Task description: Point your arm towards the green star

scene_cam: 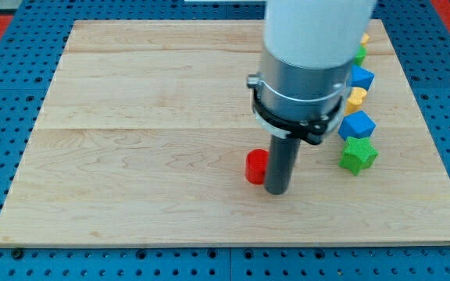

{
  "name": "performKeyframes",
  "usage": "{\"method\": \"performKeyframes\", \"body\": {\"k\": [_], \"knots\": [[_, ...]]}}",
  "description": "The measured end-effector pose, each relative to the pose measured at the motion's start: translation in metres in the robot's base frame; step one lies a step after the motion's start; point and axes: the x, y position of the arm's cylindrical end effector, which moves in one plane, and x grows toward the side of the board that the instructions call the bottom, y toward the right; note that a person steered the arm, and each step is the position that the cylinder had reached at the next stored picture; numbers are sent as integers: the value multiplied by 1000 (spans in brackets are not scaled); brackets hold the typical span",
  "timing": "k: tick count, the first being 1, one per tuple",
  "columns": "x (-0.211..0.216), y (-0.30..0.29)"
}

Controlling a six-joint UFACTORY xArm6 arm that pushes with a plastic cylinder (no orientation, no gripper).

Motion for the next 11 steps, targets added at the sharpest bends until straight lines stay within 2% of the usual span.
{"method": "performKeyframes", "body": {"k": [1, 2, 4, 7, 9, 11], "knots": [[3, 4], [26, 49], [30, 116], [-17, 173], [-37, 180], [-23, 137]]}}
